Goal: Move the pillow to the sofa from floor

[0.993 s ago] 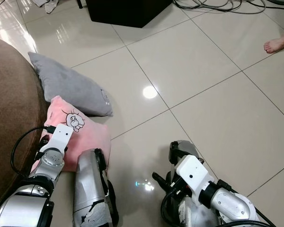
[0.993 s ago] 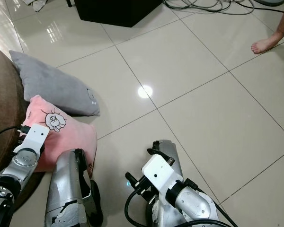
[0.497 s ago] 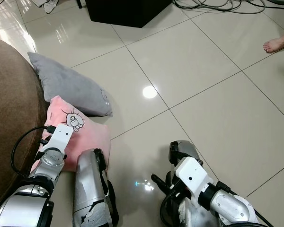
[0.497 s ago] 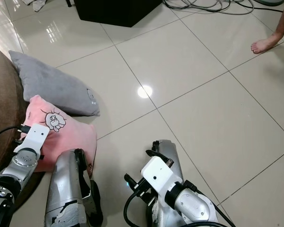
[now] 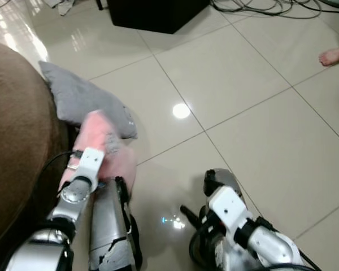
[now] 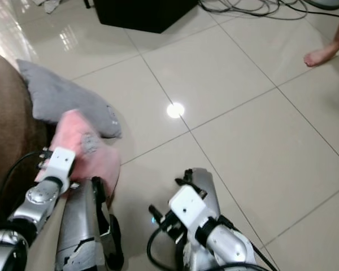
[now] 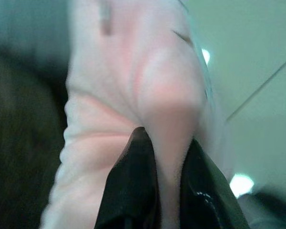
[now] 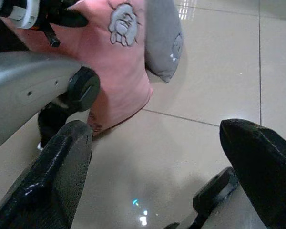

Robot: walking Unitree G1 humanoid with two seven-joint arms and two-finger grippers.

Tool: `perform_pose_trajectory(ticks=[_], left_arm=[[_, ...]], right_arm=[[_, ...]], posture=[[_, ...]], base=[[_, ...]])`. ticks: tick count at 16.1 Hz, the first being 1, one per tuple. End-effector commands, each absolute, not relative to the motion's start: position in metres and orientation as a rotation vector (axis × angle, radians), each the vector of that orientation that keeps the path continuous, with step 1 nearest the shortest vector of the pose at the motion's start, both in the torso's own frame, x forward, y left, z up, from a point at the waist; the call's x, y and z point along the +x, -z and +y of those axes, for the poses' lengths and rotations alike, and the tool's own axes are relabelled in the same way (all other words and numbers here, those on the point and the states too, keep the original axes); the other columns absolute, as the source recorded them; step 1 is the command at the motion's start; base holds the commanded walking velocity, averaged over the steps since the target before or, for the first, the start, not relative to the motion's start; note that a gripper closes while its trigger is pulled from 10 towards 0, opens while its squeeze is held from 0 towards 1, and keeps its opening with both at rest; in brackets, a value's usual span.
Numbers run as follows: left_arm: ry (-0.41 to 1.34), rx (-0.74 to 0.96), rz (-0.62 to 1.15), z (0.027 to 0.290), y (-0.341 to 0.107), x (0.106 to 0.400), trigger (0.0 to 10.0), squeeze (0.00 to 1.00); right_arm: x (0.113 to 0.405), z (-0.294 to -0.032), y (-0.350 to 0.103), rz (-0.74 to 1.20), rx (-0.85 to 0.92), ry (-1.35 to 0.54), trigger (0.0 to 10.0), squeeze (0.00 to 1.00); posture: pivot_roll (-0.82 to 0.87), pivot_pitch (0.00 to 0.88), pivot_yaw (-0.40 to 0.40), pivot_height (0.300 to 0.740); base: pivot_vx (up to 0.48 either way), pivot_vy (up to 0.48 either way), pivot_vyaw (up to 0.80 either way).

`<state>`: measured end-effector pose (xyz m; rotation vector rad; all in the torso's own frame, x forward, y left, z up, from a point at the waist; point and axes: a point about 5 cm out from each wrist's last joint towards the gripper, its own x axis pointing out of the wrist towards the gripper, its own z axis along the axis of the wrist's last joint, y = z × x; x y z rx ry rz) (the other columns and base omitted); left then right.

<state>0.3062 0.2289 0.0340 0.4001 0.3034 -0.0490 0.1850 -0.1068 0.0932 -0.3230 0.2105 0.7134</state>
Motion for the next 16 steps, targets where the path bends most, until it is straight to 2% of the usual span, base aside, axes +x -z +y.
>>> perform_pose_trajectory(ticks=[1,4,6,7,8,10,12,13,14,16], left_arm=[[0.105,0.383,0.204,0.218,-0.042,0.308,0.0,0.00],[0.130,0.361,-0.025,0.209,-0.074,0.314,0.0,0.00],[0.147,0.274,-0.250,0.205,-0.121,0.317,0.0,0.00],[0.152,0.261,-0.264,0.205,-0.125,0.317,0.0,0.00],[0.165,0.218,-0.334,0.204,-0.147,0.315,0.0,0.00],[0.111,0.043,-0.393,0.202,-0.185,0.303,0.0,0.00],[0.086,-0.047,-0.394,0.193,-0.197,0.292,0.0,0.00],[0.085,-0.070,-0.388,0.189,-0.199,0.292,1.7,0.00],[0.078,-0.096,-0.381,0.182,-0.204,0.292,10.0,0.00],[0.116,-0.113,-0.319,0.168,-0.216,0.294,10.0,0.00]], right_arm=[[0.184,-0.107,-0.090,0.216,-0.314,-0.703,10.0,0.00],[0.193,-0.108,-0.090,0.189,-0.315,-0.666,10.0,0.00],[0.197,-0.109,-0.093,0.149,-0.310,-0.629,10.0,0.00],[0.198,-0.109,-0.093,0.150,-0.309,-0.624,10.0,0.00],[0.201,-0.113,-0.099,0.114,-0.277,-0.564,10.0,0.00],[0.209,-0.130,-0.127,0.034,-0.141,-0.352,10.0,0.00],[0.210,-0.127,-0.146,-0.031,-0.085,-0.320,10.0,0.00],[0.213,-0.126,-0.150,-0.042,-0.063,-0.306,10.0,0.00],[0.219,-0.125,-0.156,-0.064,-0.059,-0.297,10.0,0.00],[0.230,-0.126,-0.162,-0.073,-0.065,-0.284,10.0,0.00]], posture=[[-0.04,0.236,0.023,0.516],[-0.03,0.200,0.031,0.516],[-0.03,0.164,0.043,0.516],[-0.03,0.161,0.043,0.516],[-0.02,0.137,0.047,0.516],[-0.02,0.111,0.050,0.516],[-0.01,0.105,0.043,0.536],[-0.01,0.095,0.035,0.546],[-0.01,0.085,0.026,0.555],[-0.01,0.088,0.017,0.575]], base=[[0.000,0.000,0.00],[0.000,0.000,0.00],[0.000,0.000,0.00],[0.000,0.000,0.00],[0.000,0.000,0.00],[0.000,0.000,0.00],[0.000,0.000,0.00],[0.000,0.000,0.00],[0.000,0.000,0.00],[0.000,0.000,0.00]])
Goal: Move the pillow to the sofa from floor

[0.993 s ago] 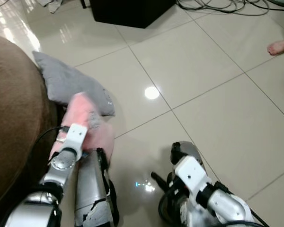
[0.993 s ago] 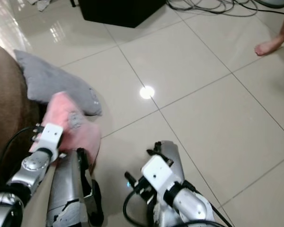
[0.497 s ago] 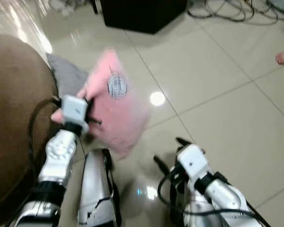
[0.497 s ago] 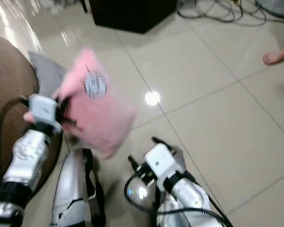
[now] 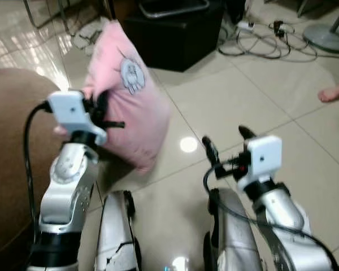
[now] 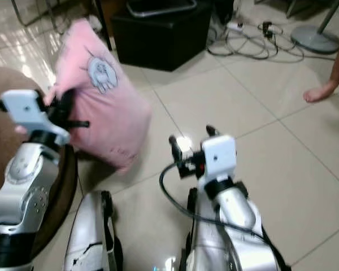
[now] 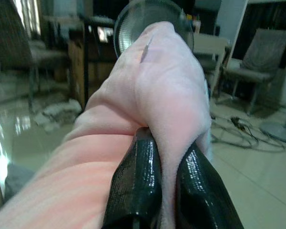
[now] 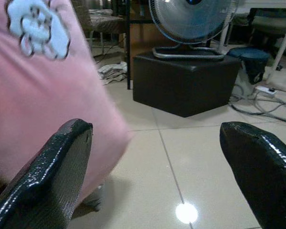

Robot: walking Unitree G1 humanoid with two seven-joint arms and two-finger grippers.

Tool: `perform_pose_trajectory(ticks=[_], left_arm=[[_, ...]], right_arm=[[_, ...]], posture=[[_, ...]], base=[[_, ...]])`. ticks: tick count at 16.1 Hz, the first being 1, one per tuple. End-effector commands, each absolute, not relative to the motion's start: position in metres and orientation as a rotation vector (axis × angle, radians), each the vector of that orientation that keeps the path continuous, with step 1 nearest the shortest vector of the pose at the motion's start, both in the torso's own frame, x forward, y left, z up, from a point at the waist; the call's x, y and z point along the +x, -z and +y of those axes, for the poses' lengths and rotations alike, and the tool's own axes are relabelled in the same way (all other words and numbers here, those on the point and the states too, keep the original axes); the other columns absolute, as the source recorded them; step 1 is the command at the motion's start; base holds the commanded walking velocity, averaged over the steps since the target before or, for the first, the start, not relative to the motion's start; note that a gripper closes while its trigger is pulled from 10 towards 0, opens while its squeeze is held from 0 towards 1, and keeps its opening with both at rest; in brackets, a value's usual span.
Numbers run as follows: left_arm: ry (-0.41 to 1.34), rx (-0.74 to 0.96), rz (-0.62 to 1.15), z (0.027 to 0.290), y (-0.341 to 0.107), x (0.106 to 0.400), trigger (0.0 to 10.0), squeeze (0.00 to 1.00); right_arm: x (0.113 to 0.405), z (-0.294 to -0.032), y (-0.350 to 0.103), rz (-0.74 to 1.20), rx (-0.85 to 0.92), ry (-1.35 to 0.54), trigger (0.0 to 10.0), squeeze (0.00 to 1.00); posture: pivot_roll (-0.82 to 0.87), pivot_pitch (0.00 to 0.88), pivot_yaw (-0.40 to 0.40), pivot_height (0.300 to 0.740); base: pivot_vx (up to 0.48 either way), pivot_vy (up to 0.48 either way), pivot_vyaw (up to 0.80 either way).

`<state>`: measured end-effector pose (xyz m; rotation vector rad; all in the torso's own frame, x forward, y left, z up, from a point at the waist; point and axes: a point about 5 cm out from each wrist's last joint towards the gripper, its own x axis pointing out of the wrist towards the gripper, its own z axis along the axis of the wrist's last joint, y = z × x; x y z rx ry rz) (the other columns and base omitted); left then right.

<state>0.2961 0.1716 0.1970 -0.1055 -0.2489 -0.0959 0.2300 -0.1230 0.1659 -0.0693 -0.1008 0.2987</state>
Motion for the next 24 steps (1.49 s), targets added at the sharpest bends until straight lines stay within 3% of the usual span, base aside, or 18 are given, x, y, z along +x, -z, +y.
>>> perform_pose_trajectory(ticks=[1,6,15,24], left_arm=[[0.112,-0.116,-0.301,0.167,-0.217,0.293,10.0,0.00],[0.077,-0.088,-0.217,0.176,-0.198,0.280,10.0,0.00],[0.095,-0.027,-0.190,0.167,-0.185,0.274,10.0,0.00],[0.130,0.034,-0.194,0.160,-0.185,0.281,10.0,0.00]], right_arm=[[0.233,-0.129,-0.163,-0.064,-0.068,-0.276,10.0,0.00],[0.245,-0.143,-0.176,-0.077,-0.062,-0.190,10.0,0.00],[0.255,-0.138,-0.177,-0.064,-0.055,-0.211,10.0,0.00],[0.253,-0.134,-0.158,0.012,-0.085,-0.228,10.0,0.00]], posture=[[-0.01,0.084,0.014,0.585],[-0.01,0.063,0.005,0.640],[0.00,0.021,-0.028,0.735],[0.00,0.004,-0.013,0.740]], base=[[0.000,0.000,0.00],[0.000,0.000,0.00],[0.000,0.000,0.00],[0.000,0.000,0.00]])
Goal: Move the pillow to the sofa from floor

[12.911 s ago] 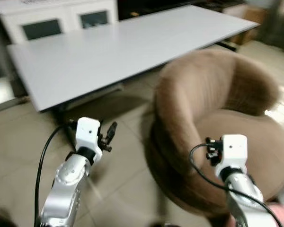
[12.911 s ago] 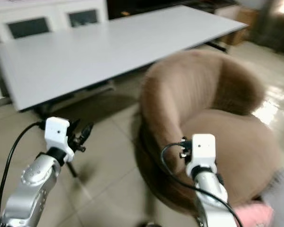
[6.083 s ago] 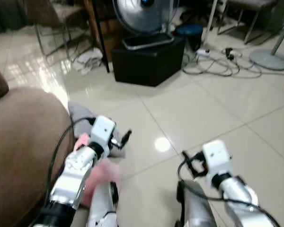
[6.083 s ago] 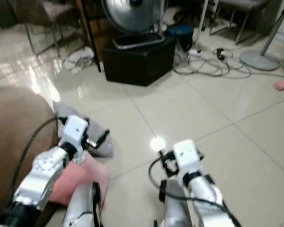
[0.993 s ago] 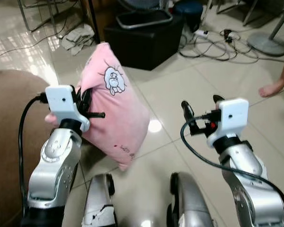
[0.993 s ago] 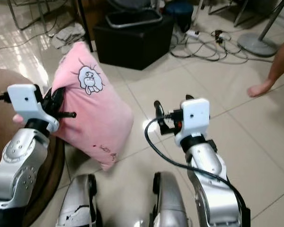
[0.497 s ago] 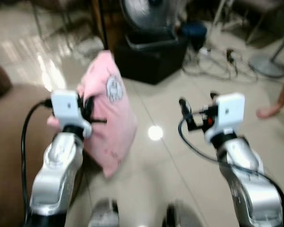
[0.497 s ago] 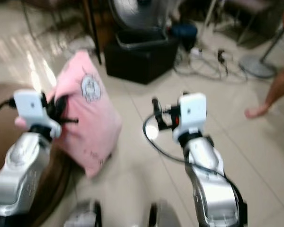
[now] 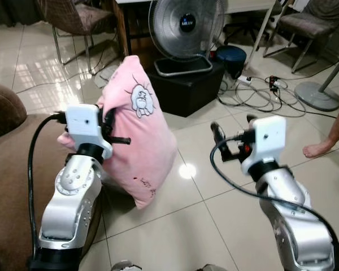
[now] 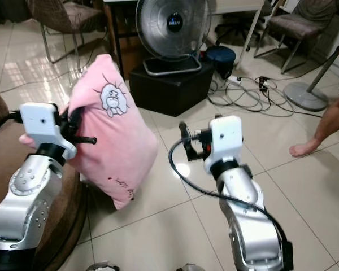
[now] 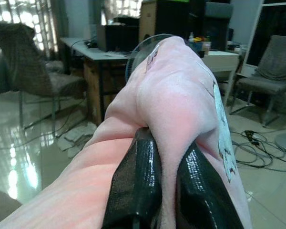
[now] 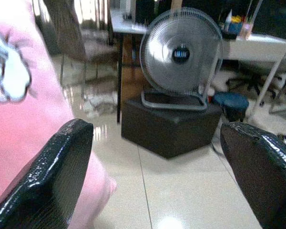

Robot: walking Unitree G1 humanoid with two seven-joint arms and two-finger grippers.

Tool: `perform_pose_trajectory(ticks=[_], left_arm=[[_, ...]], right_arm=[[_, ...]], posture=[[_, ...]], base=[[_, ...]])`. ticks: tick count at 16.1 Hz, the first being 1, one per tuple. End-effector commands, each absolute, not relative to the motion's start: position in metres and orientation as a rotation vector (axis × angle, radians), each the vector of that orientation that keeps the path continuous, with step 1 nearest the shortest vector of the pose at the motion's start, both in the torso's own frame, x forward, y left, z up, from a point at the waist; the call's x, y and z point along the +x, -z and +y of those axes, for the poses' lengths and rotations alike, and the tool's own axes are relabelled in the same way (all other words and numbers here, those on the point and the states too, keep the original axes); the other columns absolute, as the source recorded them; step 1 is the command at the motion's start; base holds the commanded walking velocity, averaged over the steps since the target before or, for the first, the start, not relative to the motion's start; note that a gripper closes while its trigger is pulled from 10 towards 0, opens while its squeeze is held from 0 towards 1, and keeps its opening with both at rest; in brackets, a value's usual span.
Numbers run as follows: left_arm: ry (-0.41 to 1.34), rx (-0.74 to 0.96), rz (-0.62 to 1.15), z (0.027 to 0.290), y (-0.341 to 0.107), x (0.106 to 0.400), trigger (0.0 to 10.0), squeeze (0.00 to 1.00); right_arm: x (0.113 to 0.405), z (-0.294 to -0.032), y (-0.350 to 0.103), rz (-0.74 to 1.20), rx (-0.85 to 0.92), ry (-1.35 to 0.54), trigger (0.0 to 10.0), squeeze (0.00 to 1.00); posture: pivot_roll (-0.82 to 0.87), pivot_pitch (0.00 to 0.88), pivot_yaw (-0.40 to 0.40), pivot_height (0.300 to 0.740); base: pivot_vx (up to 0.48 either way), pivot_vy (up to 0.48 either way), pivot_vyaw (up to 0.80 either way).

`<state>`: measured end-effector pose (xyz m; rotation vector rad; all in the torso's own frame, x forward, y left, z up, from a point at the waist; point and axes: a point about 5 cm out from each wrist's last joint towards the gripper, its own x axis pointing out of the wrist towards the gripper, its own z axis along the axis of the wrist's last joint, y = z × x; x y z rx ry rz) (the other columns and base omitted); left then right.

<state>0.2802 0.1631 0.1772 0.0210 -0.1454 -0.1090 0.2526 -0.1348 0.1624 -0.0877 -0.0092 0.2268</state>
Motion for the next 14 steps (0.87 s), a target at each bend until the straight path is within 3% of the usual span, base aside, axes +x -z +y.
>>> perform_pose_trajectory(ticks=[1,4,6,14], left_arm=[[0.133,0.057,-0.183,0.158,-0.183,0.282,10.0,0.00],[0.104,0.096,-0.157,0.159,-0.181,0.288,10.0,0.00],[0.117,0.094,-0.173,0.160,-0.184,0.292,10.0,0.00],[0.122,0.108,-0.189,0.163,-0.191,0.299,10.0,0.00]], right_arm=[[0.252,-0.134,-0.150,0.052,-0.134,-0.218,10.0,0.00],[0.252,-0.135,-0.146,0.051,-0.159,-0.214,10.0,0.00],[0.251,-0.131,-0.144,0.054,-0.156,-0.237,10.0,0.00],[0.253,-0.127,-0.140,0.054,-0.148,-0.252,10.0,0.00]], posture=[[0.00,0.004,-0.013,0.740],[0.01,0.000,-0.006,0.740],[0.02,0.000,-0.006,0.740],[0.02,0.014,0.013,0.740]], base=[[0.000,0.000,0.00],[0.000,0.000,0.00],[0.000,0.000,0.80],[0.276,0.000,0.80]])
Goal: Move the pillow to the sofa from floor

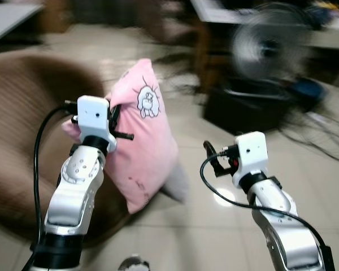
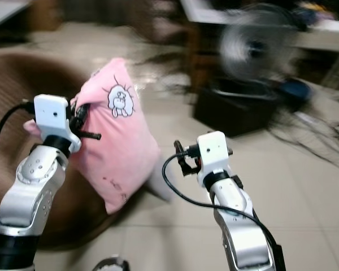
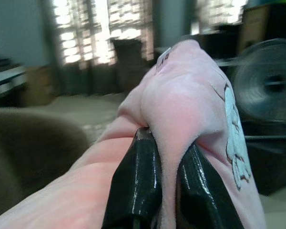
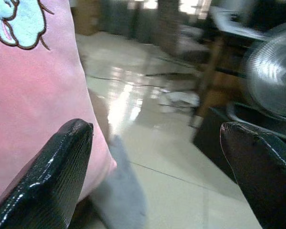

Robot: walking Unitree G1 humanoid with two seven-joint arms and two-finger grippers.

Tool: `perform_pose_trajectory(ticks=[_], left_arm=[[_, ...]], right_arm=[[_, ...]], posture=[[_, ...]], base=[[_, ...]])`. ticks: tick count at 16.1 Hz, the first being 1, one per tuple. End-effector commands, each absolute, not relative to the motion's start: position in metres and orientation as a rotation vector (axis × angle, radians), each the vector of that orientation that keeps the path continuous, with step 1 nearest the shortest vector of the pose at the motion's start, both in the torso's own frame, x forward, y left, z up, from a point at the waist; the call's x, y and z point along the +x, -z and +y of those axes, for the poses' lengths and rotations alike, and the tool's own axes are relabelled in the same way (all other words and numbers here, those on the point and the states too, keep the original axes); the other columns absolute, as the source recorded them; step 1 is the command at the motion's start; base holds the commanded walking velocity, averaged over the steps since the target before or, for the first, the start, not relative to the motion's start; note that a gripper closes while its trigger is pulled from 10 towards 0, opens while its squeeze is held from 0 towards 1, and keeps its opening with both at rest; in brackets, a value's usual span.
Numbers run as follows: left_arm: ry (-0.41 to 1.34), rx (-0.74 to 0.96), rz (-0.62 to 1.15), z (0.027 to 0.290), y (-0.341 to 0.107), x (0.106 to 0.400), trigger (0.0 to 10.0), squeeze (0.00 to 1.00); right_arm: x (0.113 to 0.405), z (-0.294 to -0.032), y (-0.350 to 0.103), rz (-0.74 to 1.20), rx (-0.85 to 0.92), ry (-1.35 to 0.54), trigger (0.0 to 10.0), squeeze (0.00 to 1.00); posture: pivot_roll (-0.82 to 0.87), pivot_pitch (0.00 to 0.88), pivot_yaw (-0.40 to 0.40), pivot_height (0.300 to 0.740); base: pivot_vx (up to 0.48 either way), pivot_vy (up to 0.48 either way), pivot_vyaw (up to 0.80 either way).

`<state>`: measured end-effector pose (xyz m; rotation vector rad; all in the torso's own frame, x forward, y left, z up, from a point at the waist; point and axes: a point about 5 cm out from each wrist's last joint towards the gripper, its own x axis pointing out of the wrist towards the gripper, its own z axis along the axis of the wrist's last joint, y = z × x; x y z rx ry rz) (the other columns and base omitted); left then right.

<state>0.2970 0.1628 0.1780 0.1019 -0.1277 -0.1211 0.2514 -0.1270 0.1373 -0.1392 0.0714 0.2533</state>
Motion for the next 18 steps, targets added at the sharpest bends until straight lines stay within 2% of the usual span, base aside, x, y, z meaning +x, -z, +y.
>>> perform_pose_trajectory(ticks=[1,2,8,18], left_arm=[[0.126,0.109,-0.189,0.1624,-0.1914,0.2993,10.0,0.00],[0.134,0.110,-0.184,0.1614,-0.1906,0.3003,10.0,0.00],[0.152,0.113,-0.180,0.1588,-0.1904,0.3034,10.0,0.00],[0.181,0.130,-0.180,0.1563,-0.1891,0.3043,10.0,0.00]], right_arm=[[0.2528,-0.1276,-0.1396,0.055,-0.149,-0.248,10.0,0.00],[0.2526,-0.1284,-0.1385,0.058,-0.156,-0.241,10.0,0.00],[0.2522,-0.1312,-0.1368,0.058,-0.176,-0.236,10.0,0.00],[0.2498,-0.1287,-0.1312,0.059,-0.176,-0.247,10.0,0.00]], posture=[[0.02,0.014,0.014,0.740],[0.01,0.014,0.025,0.740],[0.01,0.020,0.029,0.740],[0.02,0.000,0.039,0.740]], base=[[0.311,0.000,0.80],[0.319,0.000,0.80],[0.321,0.000,0.00],[0.321,0.000,0.80]])
